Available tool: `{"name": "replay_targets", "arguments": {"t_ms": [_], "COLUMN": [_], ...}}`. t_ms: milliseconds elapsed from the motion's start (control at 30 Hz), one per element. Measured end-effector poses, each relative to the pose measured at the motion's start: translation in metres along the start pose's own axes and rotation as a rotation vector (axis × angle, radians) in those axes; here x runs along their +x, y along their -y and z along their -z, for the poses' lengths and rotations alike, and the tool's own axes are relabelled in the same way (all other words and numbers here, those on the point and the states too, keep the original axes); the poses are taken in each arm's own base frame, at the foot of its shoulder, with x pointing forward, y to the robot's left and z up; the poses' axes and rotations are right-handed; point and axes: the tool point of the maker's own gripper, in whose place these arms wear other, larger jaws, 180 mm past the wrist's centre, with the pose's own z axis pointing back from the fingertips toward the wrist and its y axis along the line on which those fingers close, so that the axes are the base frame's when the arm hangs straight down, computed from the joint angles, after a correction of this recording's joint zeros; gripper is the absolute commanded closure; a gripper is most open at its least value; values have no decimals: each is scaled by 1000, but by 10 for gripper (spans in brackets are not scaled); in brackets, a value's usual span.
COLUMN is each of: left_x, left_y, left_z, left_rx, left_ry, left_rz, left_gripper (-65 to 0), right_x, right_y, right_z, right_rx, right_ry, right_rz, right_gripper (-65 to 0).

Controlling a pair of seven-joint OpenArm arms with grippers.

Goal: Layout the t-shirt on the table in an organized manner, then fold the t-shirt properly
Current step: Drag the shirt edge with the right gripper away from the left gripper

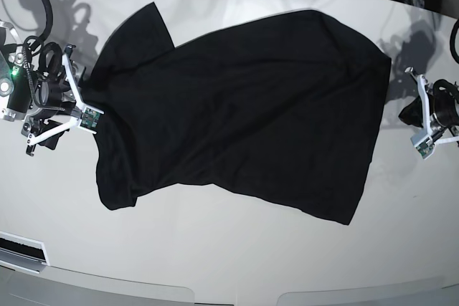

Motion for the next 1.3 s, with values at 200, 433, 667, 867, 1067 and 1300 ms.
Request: {"name": "replay_targets", "arguments": {"t_ms": [200,433,667,867,1067,1300], "left_x": [0,0,6,20,22,11], "left_y": [0,-4,-7,-45,-40,-34], "left_z": [0,0,1,-7,-2,2], "left_rx": [2,22,34,207,198,185], "left_ry": [-2,4,24,63,73,11], "left_rz": [2,-23,-51,-136,-160,-175], "left_gripper": [0,0,0,0,0,-258], "right_x": [38,87,104,75,60,43], "right_y": [-23,-86,-177,-187,-204,-180], "right_z": [-20,-59,-52,16,48,65], "right_rx": [121,338,555,436,412,230], "right_ry": [154,376,442,228,111,37], "right_rz": [128,13,130,322,420,484], "right_gripper": [-340,-340,-343,-345,-345,-347]}}
